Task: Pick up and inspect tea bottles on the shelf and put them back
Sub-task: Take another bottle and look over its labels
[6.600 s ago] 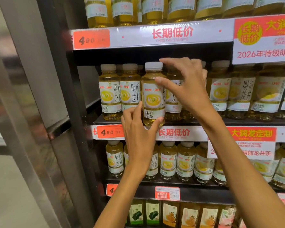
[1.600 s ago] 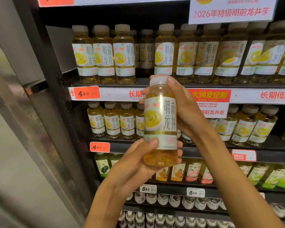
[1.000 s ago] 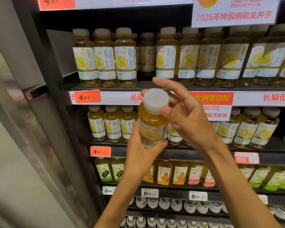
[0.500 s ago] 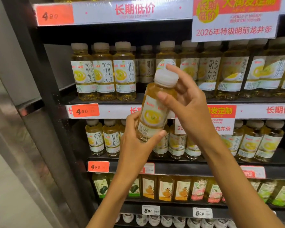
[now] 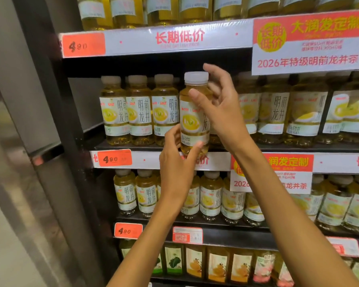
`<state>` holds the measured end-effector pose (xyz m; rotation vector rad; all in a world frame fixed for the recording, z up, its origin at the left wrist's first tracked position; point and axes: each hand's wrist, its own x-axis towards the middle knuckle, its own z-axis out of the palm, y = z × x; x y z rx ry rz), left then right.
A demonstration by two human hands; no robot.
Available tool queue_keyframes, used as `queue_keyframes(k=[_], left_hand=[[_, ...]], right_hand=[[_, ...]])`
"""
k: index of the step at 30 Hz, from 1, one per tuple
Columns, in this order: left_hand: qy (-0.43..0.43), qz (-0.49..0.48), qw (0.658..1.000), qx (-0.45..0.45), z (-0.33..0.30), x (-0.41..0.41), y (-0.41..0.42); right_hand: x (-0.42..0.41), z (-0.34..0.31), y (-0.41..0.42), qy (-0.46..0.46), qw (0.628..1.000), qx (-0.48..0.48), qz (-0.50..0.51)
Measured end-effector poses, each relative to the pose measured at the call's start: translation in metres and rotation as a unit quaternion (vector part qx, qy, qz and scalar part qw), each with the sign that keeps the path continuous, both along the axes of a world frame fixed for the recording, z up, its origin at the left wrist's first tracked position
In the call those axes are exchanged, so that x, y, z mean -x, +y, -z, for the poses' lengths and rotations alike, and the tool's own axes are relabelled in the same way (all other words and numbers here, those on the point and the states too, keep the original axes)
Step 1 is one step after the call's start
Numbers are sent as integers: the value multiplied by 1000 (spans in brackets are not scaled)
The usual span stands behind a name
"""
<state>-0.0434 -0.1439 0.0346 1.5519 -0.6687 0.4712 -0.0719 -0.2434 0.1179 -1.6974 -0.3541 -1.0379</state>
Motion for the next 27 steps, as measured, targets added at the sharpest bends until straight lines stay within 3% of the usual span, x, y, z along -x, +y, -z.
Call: queue_keyframes(k=[7,13,20,27], left_hand=[[-30,-106,994,-3,4,0,-7],[-57,-179,980,-68,0,-5,-12],[-118,-294,936,-151,-3,-7,-21],[-123,-306,930,-163,-5,-10,-27]], right_hand=[[-5,-1,-9,-88,978,118,151],[-5,5,-17,-71,966,154,196],[-11,11,-19,-65,926,212,306],[-16,6,-23,-41,899,263,347]])
